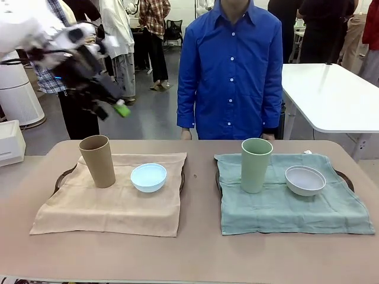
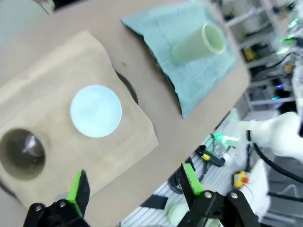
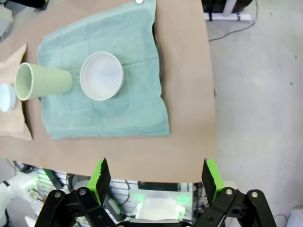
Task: Set up a tray with a mat and arrange the tableware.
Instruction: Place the Picnic Bowl and Reusable plastic cup back onto the Handle tray in front of the human's position.
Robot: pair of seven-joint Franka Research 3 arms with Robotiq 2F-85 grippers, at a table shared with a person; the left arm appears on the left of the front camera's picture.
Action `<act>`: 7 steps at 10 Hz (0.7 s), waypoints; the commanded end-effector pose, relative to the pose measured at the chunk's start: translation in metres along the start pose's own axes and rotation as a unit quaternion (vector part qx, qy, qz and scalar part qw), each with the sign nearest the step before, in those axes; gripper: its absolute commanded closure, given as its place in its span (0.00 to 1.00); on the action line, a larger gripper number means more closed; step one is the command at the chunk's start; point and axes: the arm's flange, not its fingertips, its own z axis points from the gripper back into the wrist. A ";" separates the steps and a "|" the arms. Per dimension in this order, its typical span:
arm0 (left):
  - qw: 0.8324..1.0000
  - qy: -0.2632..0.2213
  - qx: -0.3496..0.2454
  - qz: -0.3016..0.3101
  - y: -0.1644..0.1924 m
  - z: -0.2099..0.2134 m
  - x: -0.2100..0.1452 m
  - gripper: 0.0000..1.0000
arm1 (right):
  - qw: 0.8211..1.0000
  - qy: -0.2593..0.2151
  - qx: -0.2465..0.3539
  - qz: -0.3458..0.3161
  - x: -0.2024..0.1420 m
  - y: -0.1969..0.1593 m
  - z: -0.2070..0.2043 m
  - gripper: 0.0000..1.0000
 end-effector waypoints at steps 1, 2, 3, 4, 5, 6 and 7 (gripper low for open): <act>0.997 -0.048 -0.054 0.031 0.032 0.022 -0.041 0.00 | 0.999 0.015 0.033 -0.005 0.008 -0.012 0.003 0.00; 0.992 -0.073 -0.089 0.045 0.046 0.039 -0.062 0.00 | 0.998 0.029 0.063 -0.005 0.007 -0.016 0.005 0.00; 0.986 -0.107 -0.117 0.053 0.062 0.053 -0.078 0.00 | 0.993 0.040 0.113 -0.012 0.012 -0.025 0.009 0.00; 0.979 -0.135 -0.142 0.060 0.073 0.067 -0.094 0.00 | 0.983 0.049 0.171 -0.036 0.016 -0.035 0.011 0.00; 0.970 -0.162 -0.167 0.072 0.088 0.076 -0.113 0.00 | 0.963 0.072 0.250 -0.075 0.019 -0.050 0.008 0.00; 0.962 -0.172 -0.197 0.080 0.107 0.079 -0.121 0.00 | 0.942 0.097 0.302 -0.108 0.023 -0.064 0.003 0.00; 0.954 -0.177 -0.227 0.089 0.123 0.082 -0.130 0.00 | 0.928 0.116 0.328 -0.135 0.022 -0.076 -0.002 0.00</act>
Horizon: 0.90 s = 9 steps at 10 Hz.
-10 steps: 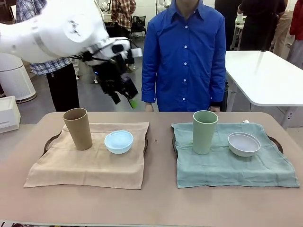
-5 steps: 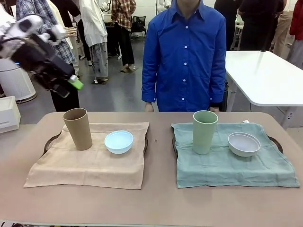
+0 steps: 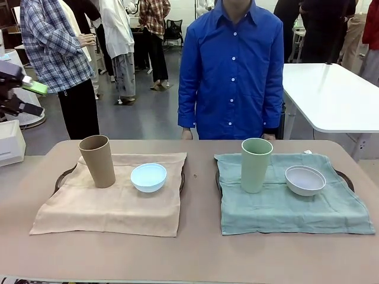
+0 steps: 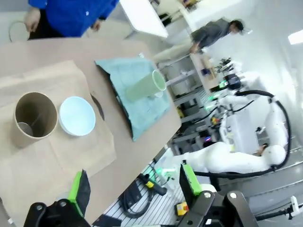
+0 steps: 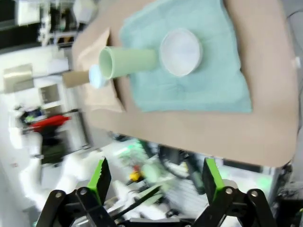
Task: Set up a tray with a mat and arrange the tableware.
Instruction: Place the Picnic Bowl and Reusable plastic cup back onto the Handle tray in front of the human's position.
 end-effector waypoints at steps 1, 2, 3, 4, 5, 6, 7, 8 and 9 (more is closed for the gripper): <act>0.998 0.006 -0.061 0.011 0.030 0.005 -0.003 0.00 | 0.996 0.034 0.049 -0.066 0.016 -0.019 0.014 0.00; 0.997 0.026 -0.066 0.040 0.037 0.015 -0.003 0.00 | 0.994 0.048 0.053 -0.085 0.010 -0.028 0.016 0.00; 0.994 0.050 -0.071 0.072 0.043 0.020 -0.001 0.00 | 0.992 0.055 0.050 -0.101 0.006 -0.036 0.017 0.00; 0.990 0.074 -0.073 0.100 0.049 0.024 0.002 0.00 | 0.991 0.060 0.058 -0.104 0.003 -0.042 0.018 0.00; 0.984 0.089 -0.068 0.139 0.054 0.031 0.001 0.00 | 0.990 0.066 0.064 -0.107 -0.002 -0.046 0.017 0.00; 0.979 0.094 -0.068 0.165 0.056 0.035 -0.006 0.00 | 0.990 0.066 0.076 -0.098 -0.005 -0.050 0.019 0.00; 0.975 0.104 -0.063 0.187 0.054 0.035 -0.012 0.00 | 0.990 0.068 0.103 -0.062 -0.007 -0.052 0.023 0.00; 0.970 0.115 -0.056 0.206 0.055 0.036 -0.018 0.00 | 0.991 0.063 0.116 -0.036 -0.006 -0.054 0.026 0.00; 0.966 0.124 -0.055 0.219 0.057 0.043 -0.024 0.00 | 0.990 0.056 0.130 -0.019 -0.006 -0.054 0.028 0.00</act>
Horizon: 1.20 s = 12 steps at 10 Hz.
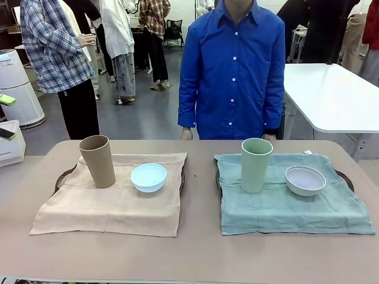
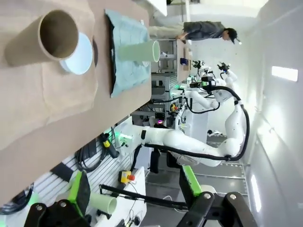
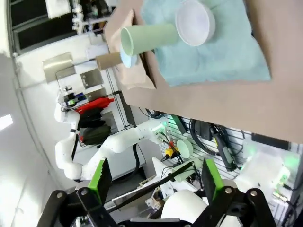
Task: Set up a tray with a mat and arrange the tableware.
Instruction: Place the Picnic Bowl and Reusable plastic cup back onto the Handle tray in front of the human's position.
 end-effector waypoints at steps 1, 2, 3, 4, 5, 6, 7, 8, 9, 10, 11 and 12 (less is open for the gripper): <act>0.999 0.023 0.015 0.030 -0.001 0.008 -0.014 0.00 | 0.998 -0.001 0.040 0.043 0.004 0.001 0.008 0.00; 0.999 0.022 0.020 0.038 0.003 0.010 -0.019 0.00 | 0.998 -0.001 0.040 0.047 0.006 0.000 0.009 0.00; 0.998 0.022 0.026 0.044 0.004 0.014 -0.025 0.00 | 0.997 -0.006 0.041 0.063 0.006 0.000 0.010 0.00; 0.998 0.014 0.032 0.050 0.006 0.019 -0.031 0.00 | 0.996 -0.013 0.037 0.080 0.007 0.000 0.011 0.00; 0.998 0.013 0.044 0.045 0.007 0.021 -0.031 0.00 | 0.995 -0.015 0.039 0.091 0.011 0.000 0.010 0.00; 0.999 0.018 0.023 0.035 0.010 0.015 -0.022 0.00 | 0.993 -0.031 -0.002 0.113 0.021 0.002 0.003 0.00; 0.999 0.018 0.023 0.035 0.010 0.015 -0.022 0.00 | 0.997 -0.010 0.028 0.071 0.004 0.002 0.003 0.00; 0.999 0.018 0.023 0.035 0.010 0.015 -0.022 0.00 | 0.997 -0.010 0.028 0.071 0.004 0.002 0.003 0.00; 0.999 0.018 0.023 0.035 0.010 0.015 -0.022 0.00 | 0.997 -0.010 0.028 0.071 0.004 0.002 0.003 0.00; 0.999 0.018 0.023 0.035 0.010 0.015 -0.022 0.00 | 0.997 -0.010 0.028 0.071 0.004 0.002 0.003 0.00; 0.999 0.018 0.023 0.035 0.010 0.015 -0.022 0.00 | 0.997 -0.010 0.028 0.071 0.004 0.002 0.003 0.00; 0.999 0.018 0.023 0.035 0.010 0.015 -0.022 0.00 | 0.997 -0.010 0.028 0.071 0.004 0.002 0.003 0.00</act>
